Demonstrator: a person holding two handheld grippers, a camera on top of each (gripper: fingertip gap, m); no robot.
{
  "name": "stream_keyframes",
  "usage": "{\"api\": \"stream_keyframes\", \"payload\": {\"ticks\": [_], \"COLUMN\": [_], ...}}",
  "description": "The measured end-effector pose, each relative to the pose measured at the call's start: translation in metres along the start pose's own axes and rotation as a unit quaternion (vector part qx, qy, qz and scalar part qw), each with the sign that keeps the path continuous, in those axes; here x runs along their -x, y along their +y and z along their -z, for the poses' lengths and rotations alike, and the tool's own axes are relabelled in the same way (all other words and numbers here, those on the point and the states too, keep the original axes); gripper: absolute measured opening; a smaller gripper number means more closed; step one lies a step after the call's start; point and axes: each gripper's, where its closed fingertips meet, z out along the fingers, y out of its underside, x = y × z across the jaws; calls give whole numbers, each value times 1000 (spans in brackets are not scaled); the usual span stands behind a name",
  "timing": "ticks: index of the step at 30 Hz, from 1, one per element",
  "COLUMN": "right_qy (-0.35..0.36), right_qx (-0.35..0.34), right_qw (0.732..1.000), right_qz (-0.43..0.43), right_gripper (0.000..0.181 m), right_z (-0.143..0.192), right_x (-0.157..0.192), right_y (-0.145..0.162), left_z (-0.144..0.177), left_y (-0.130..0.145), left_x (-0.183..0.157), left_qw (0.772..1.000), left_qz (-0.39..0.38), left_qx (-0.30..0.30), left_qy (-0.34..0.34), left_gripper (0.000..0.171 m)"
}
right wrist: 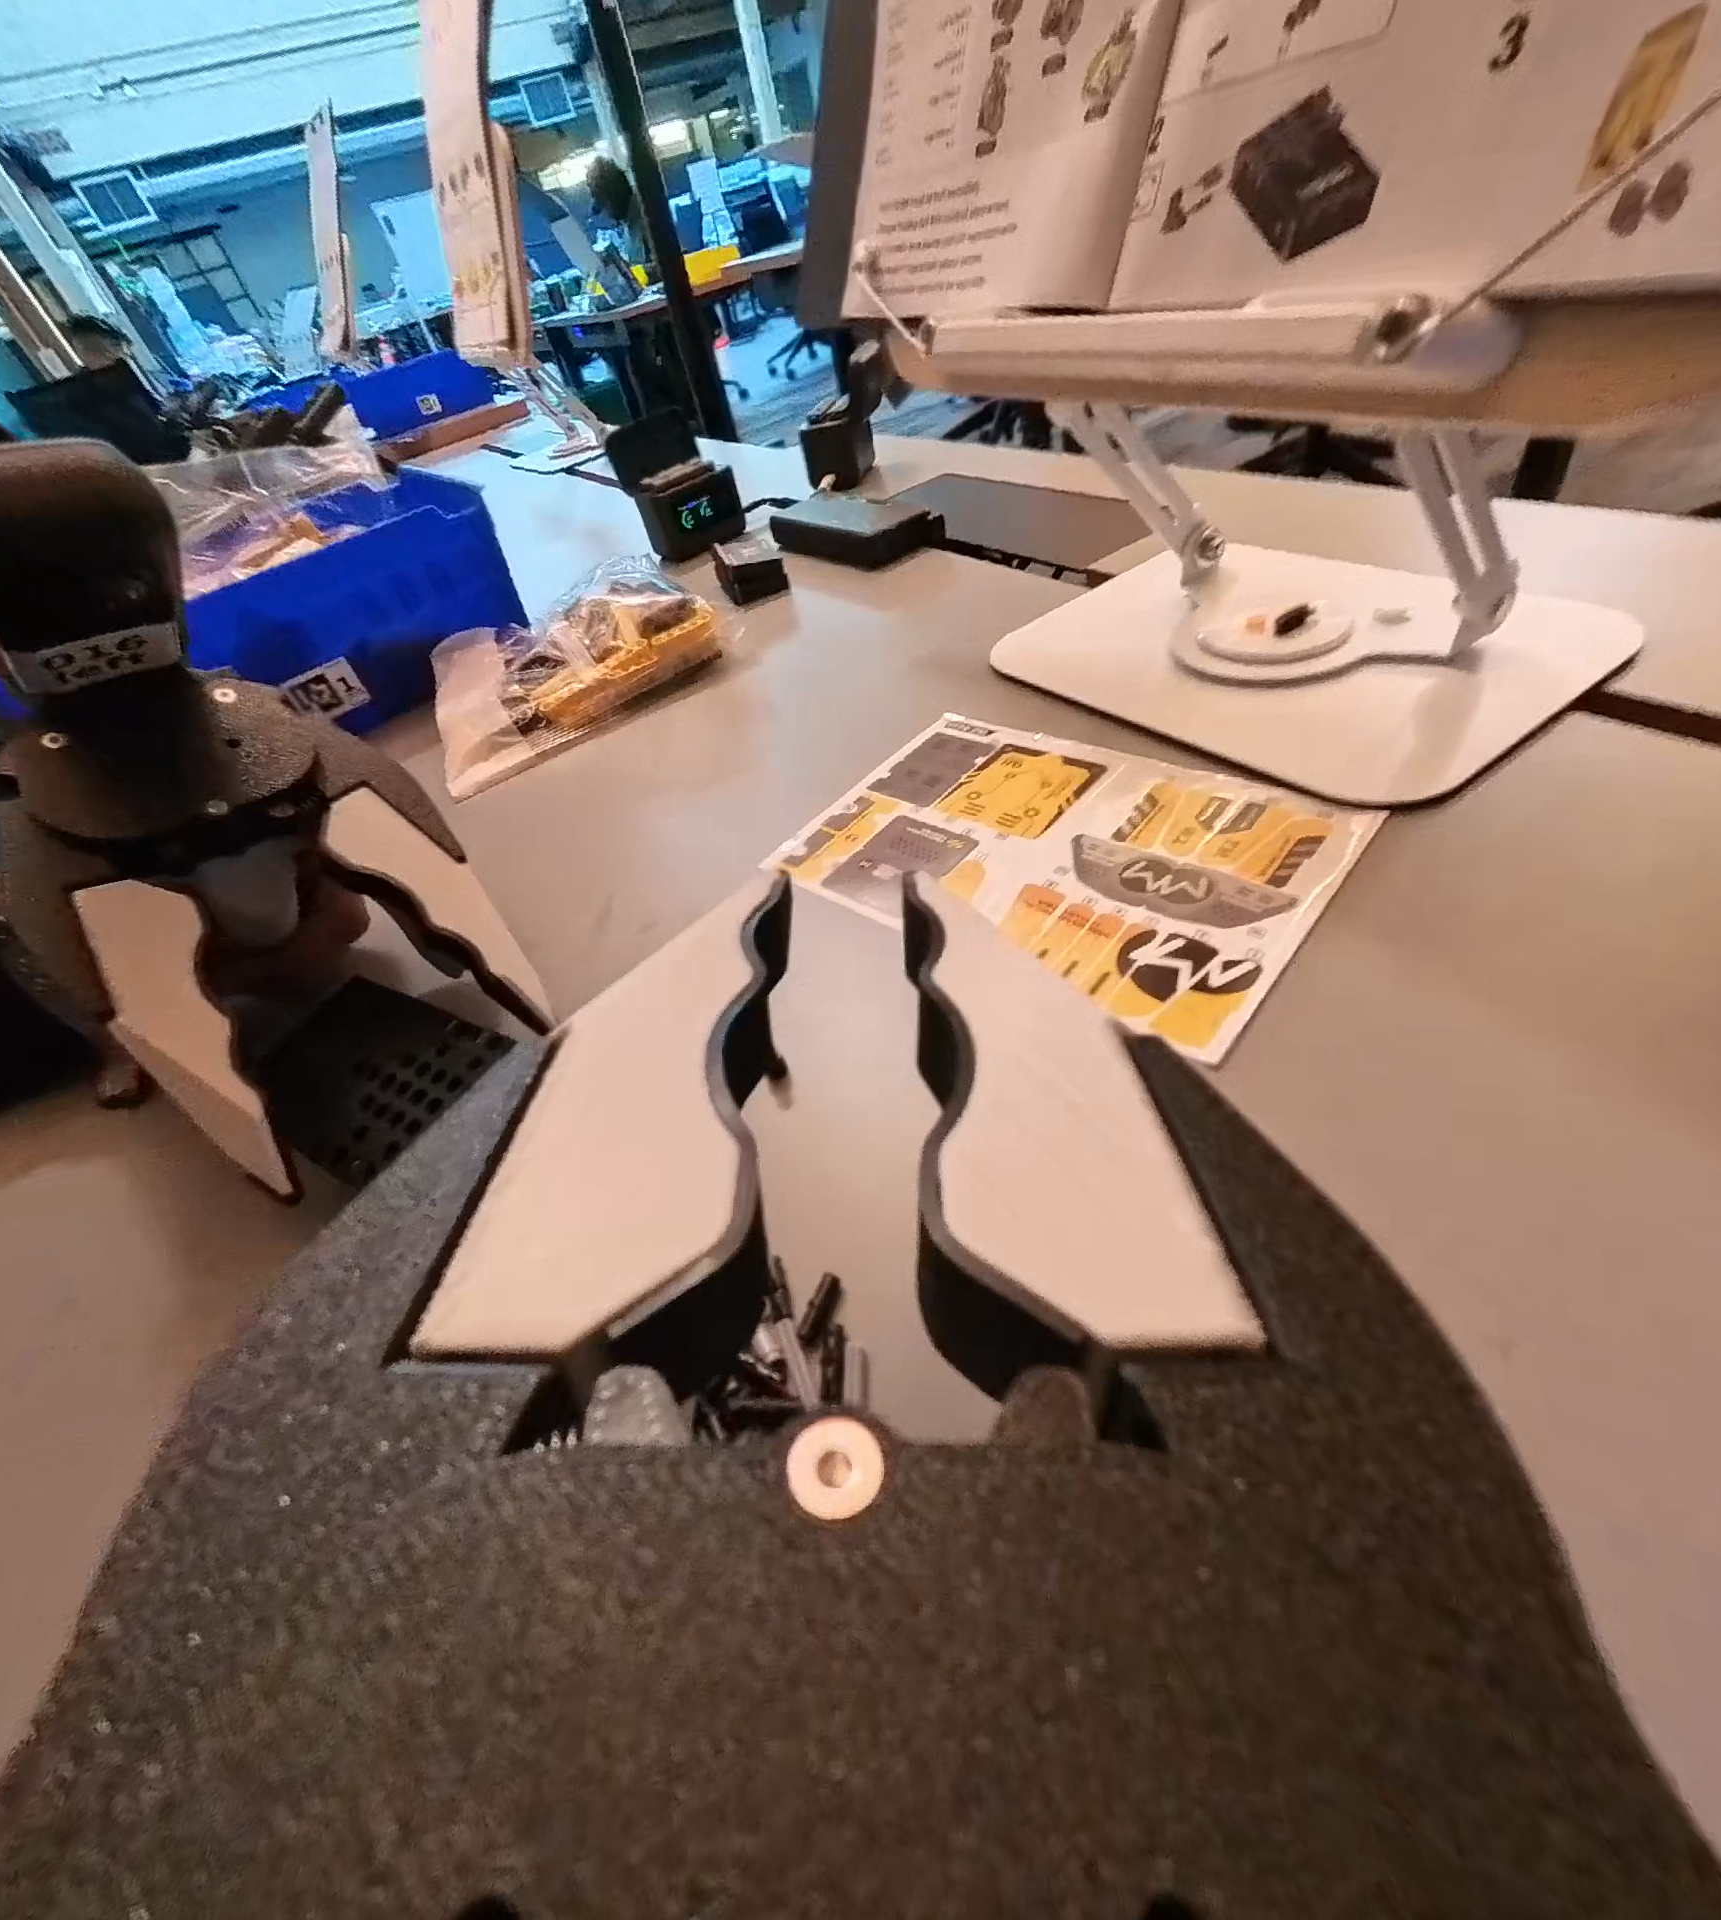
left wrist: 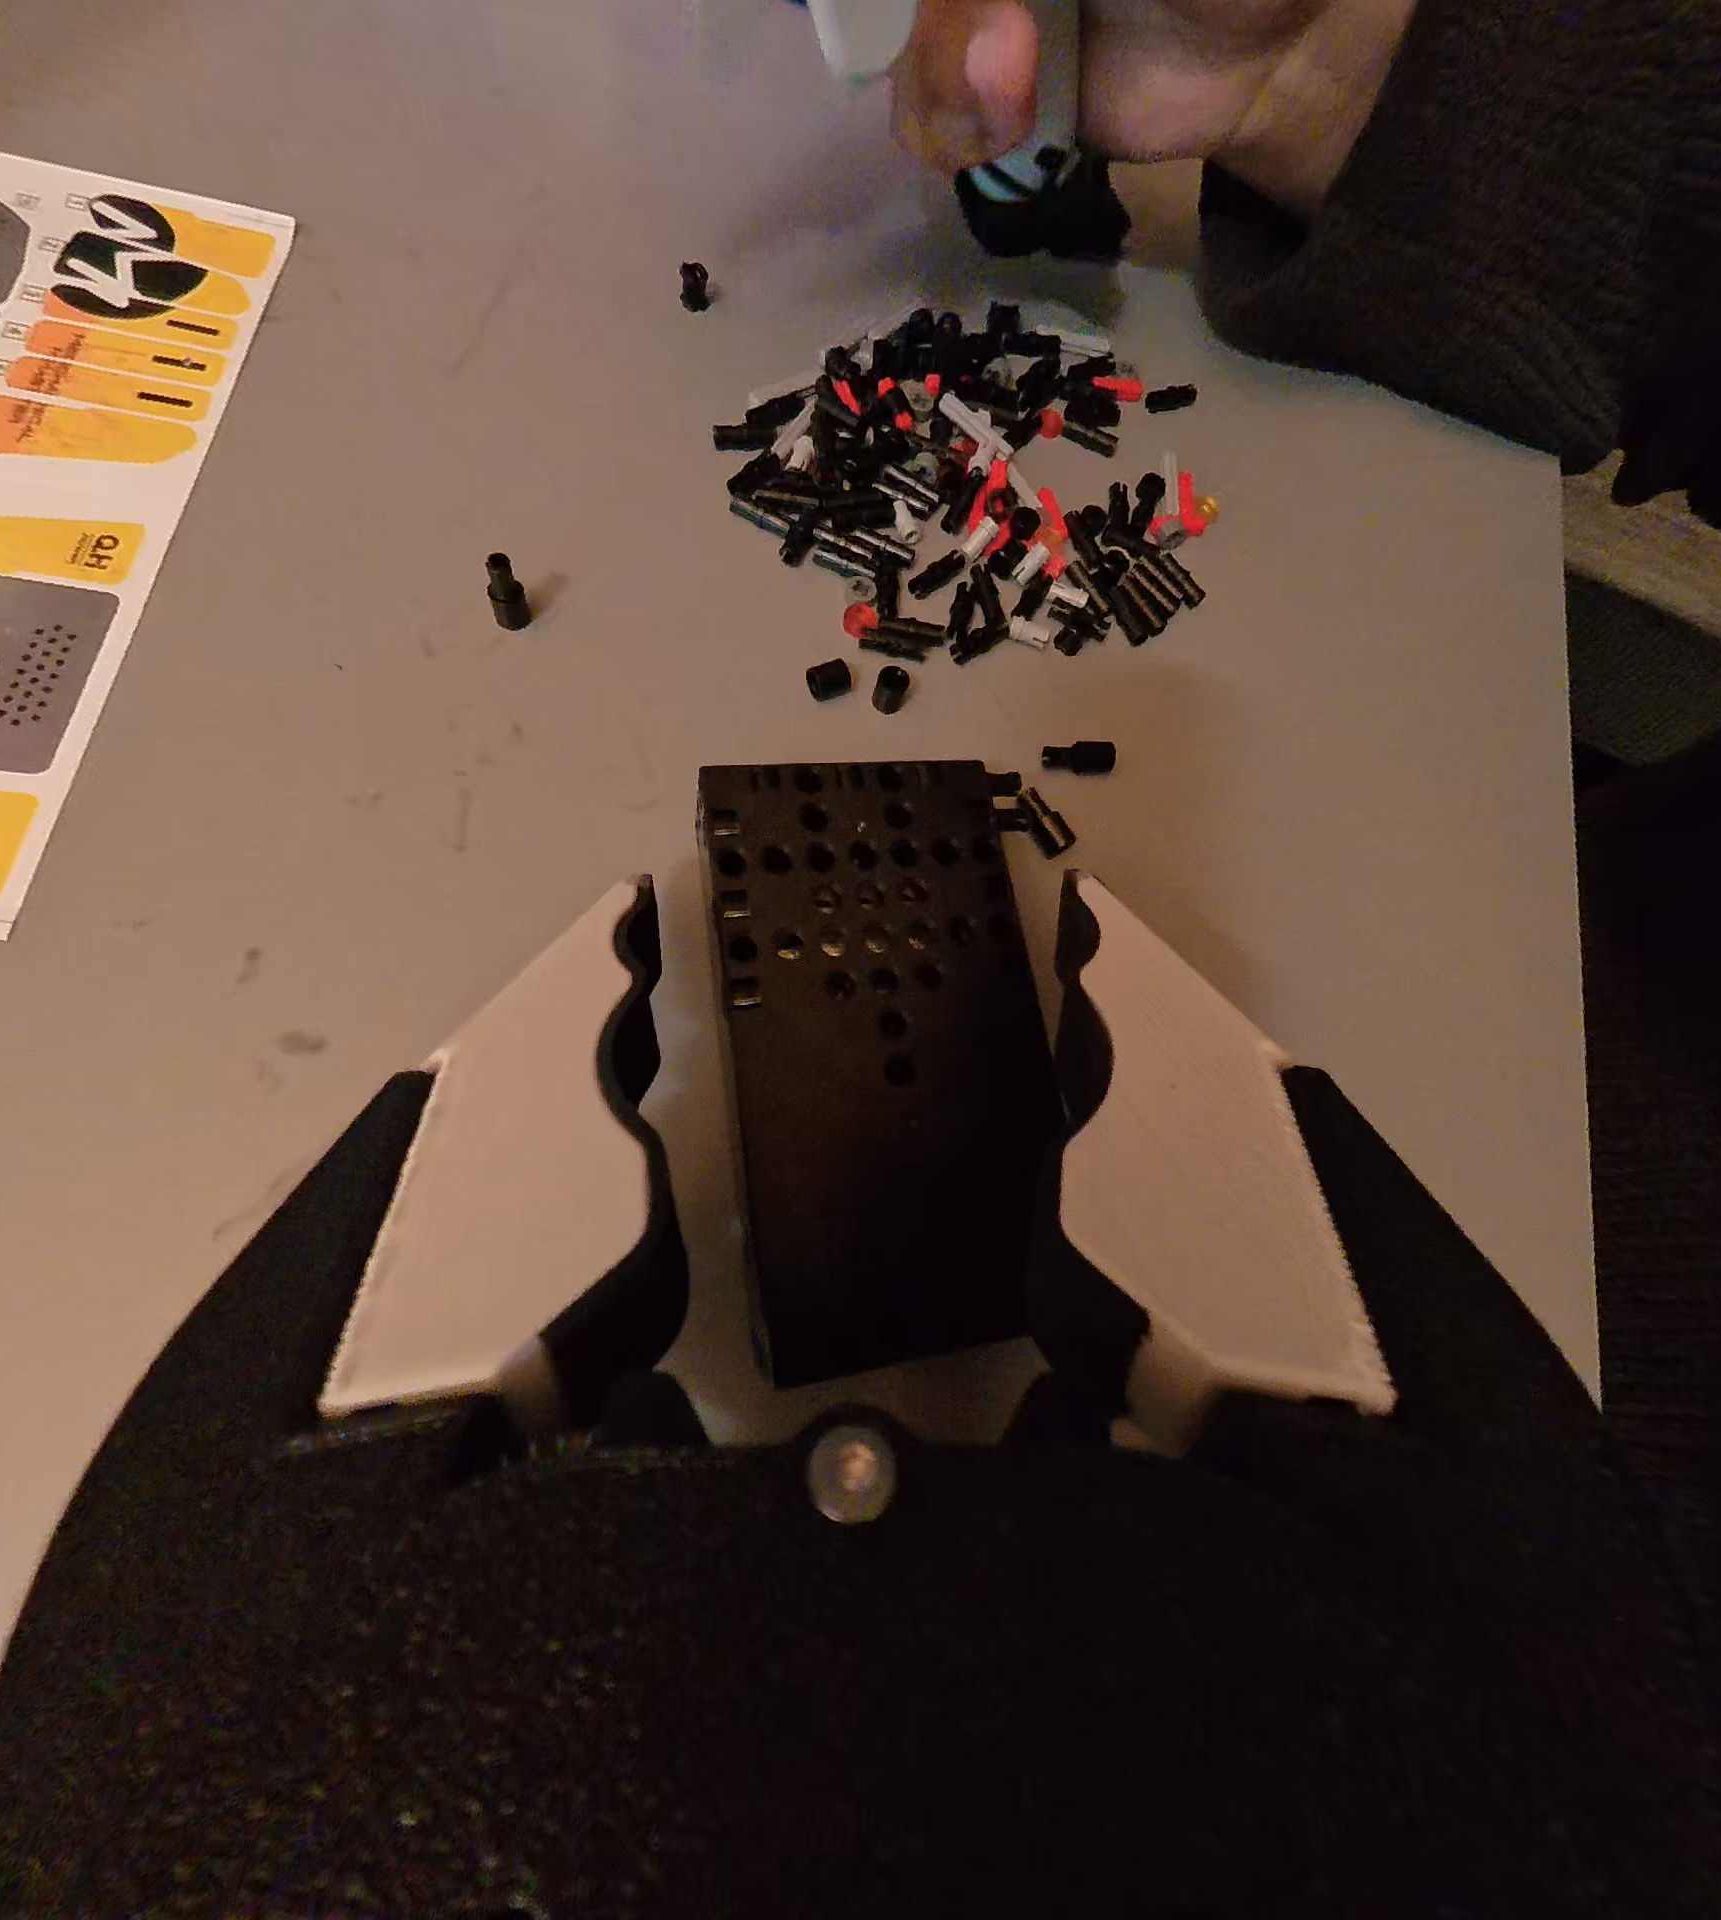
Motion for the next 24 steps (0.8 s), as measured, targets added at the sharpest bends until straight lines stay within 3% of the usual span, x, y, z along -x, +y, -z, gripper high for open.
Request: {"api": "stream_keyframes", "payload": {"ticks": [8,24], "right_qy": [43,43], "right_qx": [-52,-32], "right_qw": [995,994], "right_qz": [71,98], "right_gripper": [14,14], "right_z": [16,11], "right_x": [-1,5], "right_y": [-26,-13], "left_z": [-1,-3], "left_y": [2,4], "left_x": [1,1], "left_qw": [1000,999], "left_qz": [12,33], "left_qx": [7,14], "left_qy": [8,16], "left_gripper": [78,79]}}
